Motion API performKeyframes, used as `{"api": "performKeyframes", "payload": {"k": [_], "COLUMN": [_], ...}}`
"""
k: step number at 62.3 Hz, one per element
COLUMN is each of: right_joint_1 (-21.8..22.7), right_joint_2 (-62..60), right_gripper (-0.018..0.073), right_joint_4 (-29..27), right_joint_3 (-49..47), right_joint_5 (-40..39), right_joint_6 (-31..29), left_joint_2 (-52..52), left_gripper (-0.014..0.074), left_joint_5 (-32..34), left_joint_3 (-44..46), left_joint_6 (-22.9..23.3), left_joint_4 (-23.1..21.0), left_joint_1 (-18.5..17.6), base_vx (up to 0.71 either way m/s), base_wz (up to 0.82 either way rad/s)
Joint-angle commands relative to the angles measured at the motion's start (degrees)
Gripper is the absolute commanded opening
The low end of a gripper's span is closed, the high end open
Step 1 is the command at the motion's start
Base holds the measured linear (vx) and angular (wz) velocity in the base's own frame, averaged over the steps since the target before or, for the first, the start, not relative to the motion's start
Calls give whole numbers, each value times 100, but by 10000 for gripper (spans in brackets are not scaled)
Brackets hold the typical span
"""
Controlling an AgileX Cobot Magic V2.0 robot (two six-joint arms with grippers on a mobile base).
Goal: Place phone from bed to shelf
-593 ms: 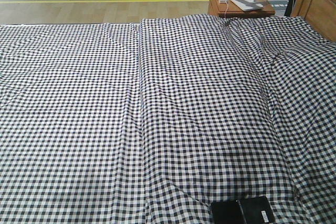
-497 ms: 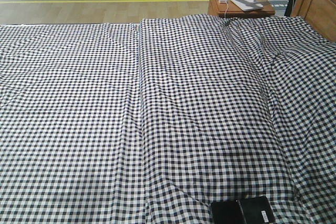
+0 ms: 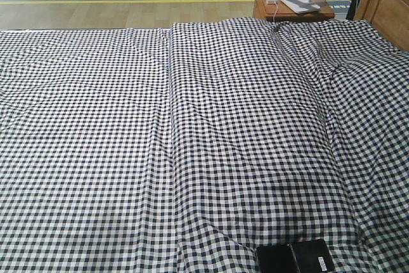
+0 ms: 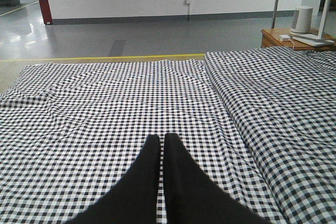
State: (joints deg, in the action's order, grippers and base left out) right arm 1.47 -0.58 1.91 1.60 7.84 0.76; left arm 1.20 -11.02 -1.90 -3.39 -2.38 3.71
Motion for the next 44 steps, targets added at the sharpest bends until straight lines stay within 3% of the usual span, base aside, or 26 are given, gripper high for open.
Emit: {"api": "performKeyframes", "payload": {"k": [1, 44], "right_joint_1": [23, 23], "right_joint_2": [-67, -67], "right_gripper": [-5, -5], "right_joint_4": [62, 54], "right_joint_3": [55, 55], "right_joint_5": [-408, -533], "right_joint_6": [3, 8], "left_joint_2": [40, 40], "left_gripper": [1, 1], "left_joint_5": [426, 426], "left_joint_3": [-37, -37], "left_joint_6": [0, 0], "left_joint_4": [-54, -54], "left_joint_1": [3, 3], "base_vx": [0, 0], "base_wz": [0, 0]}}
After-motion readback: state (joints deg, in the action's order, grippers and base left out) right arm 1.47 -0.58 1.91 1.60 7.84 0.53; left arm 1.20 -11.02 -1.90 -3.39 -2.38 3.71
